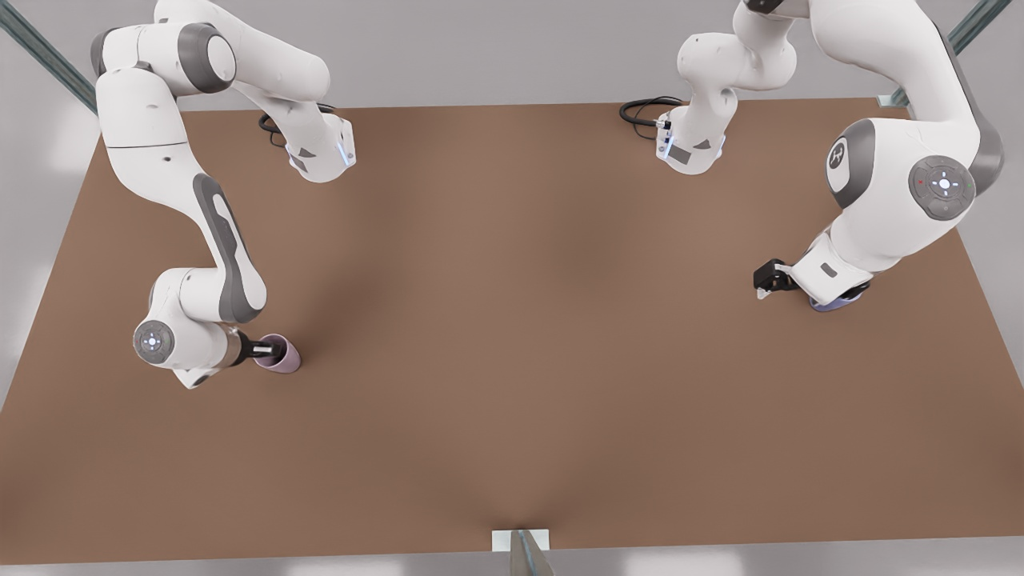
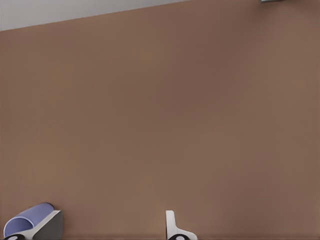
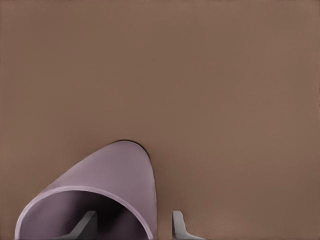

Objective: Stack the cups, with the pink cup at the bottom and the purple cup at the top

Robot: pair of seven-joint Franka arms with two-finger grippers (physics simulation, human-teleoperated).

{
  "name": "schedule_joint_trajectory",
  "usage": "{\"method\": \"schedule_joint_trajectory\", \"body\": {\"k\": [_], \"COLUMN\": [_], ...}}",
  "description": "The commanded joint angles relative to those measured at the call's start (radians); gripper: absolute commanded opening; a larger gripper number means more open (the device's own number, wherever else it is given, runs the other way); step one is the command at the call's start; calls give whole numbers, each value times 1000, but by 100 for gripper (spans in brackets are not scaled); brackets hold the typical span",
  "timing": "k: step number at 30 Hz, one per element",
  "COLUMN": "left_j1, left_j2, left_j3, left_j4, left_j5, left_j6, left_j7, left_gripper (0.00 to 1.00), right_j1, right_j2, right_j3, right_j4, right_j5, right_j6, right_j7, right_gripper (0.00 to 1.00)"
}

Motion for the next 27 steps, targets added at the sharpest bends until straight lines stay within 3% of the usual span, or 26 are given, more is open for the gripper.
{"method": "schedule_joint_trajectory", "body": {"k": [1,3,11,14,23,27], "left_j1": [0,0,0,0,0,0], "left_j2": [-1,0,0,0,7,5], "left_j3": [0,0,0,0,0,-1], "left_j4": [0,0,4,2,7,8], "left_j5": [0,0,0,1,1,1], "left_j6": [-9,-9,-8,-9,-8,-9], "left_j7": [0,0,0,0,6,1], "left_gripper": [100,100,100,100,100,100], "right_j1": [-1,-2,-4,-4,7,171], "right_j2": [-1,2,11,16,11,5], "right_j3": [1,1,1,1,4,14], "right_j4": [3,2,6,6,61,245], "right_j5": [-1,-1,-1,1,4,4], "right_j6": [8,11,10,19,8,-125], "right_j7": [8,9,11,11,40,402], "right_gripper": [56,49,50,22,21,21]}}
